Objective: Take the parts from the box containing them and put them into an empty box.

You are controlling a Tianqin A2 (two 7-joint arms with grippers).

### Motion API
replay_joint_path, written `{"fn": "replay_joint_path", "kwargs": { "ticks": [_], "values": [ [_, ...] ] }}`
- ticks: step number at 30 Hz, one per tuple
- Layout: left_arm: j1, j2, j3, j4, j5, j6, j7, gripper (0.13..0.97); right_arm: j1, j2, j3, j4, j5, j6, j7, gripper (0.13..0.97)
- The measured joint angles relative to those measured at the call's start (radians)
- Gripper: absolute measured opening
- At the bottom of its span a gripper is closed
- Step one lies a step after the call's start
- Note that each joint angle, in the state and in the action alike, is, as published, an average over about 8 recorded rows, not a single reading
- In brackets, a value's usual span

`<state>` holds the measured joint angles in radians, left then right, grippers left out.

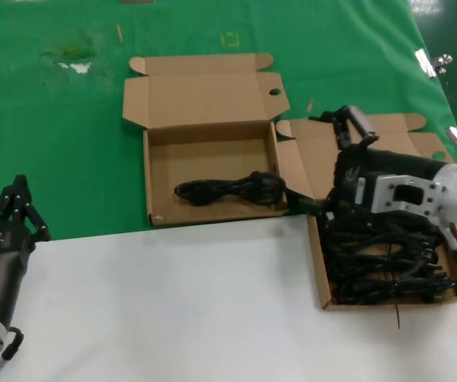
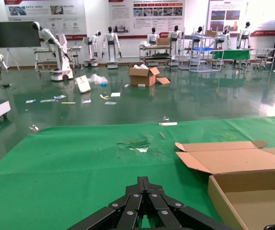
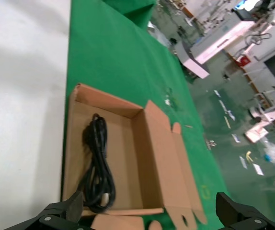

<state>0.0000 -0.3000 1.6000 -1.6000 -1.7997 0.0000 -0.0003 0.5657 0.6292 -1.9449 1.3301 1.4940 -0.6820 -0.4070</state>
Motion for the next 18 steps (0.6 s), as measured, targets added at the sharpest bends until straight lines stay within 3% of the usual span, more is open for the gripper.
{"fn": "replay_joint_path", "kwargs": {
  "ticks": [8, 18],
  "values": [
    [0.0, 0.0, 0.0, 0.0, 0.0, 0.0, 0.0, 0.14, -0.114, 0.077, 0.071, 0.141, 0.029, 0.05, 0.055, 0.962],
    [0.0, 0.0, 0.0, 0.0, 0.0, 0.0, 0.0, 0.14, -0.269, 0.128, 0.162, 0.247, 0.102, 0.103, 0.04, 0.966]
  ]
}}
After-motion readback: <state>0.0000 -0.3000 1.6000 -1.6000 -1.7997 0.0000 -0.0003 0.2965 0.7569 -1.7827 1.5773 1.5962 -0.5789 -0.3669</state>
